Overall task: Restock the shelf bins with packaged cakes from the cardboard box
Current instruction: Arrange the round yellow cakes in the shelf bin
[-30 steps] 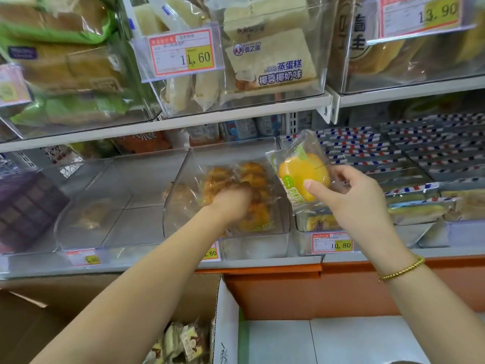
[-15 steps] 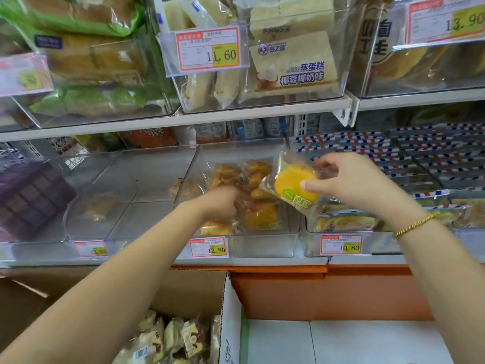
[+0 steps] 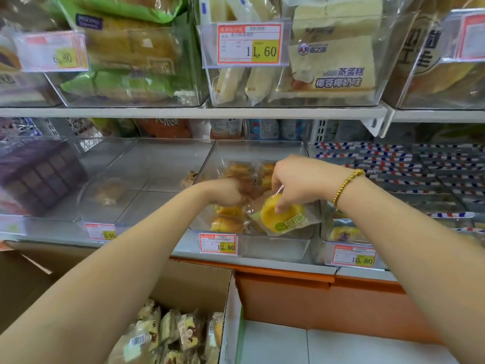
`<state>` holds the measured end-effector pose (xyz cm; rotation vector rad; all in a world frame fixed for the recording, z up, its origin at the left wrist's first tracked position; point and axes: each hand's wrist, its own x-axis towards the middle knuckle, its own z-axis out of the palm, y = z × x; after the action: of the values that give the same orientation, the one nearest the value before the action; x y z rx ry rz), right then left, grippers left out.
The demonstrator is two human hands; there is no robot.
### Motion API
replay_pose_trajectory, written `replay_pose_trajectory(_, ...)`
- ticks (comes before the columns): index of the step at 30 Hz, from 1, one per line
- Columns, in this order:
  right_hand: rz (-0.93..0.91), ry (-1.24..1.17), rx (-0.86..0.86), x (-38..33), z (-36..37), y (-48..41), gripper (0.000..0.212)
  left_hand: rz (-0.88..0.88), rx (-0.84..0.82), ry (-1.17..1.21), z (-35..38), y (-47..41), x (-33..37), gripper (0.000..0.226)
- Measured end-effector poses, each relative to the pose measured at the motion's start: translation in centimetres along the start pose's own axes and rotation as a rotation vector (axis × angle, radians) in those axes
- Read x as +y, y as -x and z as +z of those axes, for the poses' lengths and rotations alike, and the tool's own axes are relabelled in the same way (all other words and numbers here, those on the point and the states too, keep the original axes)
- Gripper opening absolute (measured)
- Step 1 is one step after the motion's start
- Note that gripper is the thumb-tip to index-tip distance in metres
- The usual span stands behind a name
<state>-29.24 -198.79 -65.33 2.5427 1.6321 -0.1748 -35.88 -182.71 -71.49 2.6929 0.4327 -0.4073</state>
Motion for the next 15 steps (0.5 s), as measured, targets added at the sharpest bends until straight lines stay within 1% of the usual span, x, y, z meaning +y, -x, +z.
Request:
replay_pose_trajectory(3, -0.022, -0.085, 0.016, 0.1, 0.1, -0.4, 0.049, -0.057, 0.008, -0.006, 0.0, -0.4, -1.2, 0.045)
replay_pose_trajectory(7, -0.016, -0.107, 0.083, 0.3, 1.0, -0.9, 0.049, -0.114, -0.007, -0.007, 0.1, -1.0, -2.1, 0.045)
replay_pose_trajectory(9, 0.009, -0.149, 0.052, 0.4, 1.9, -1.0, 0.049, -0.098, -0.025, 0.011, 0.0, -0.9, -1.9, 0.05)
replay_pose_trajectory(12, 0.062, -0.249, 0.002, 0.7, 3.7, -0.9, 0.05, -0.019, -0.058, 0.068, -0.3, -0.2, -1.0, 0.059)
replay_pose_trajectory(15, 0.113, -0.299, -0.041, 0.8, 5.3, -0.6, 0.046, 0.045, -0.071, 0.113, -0.4, 0.2, -0.3, 0.058)
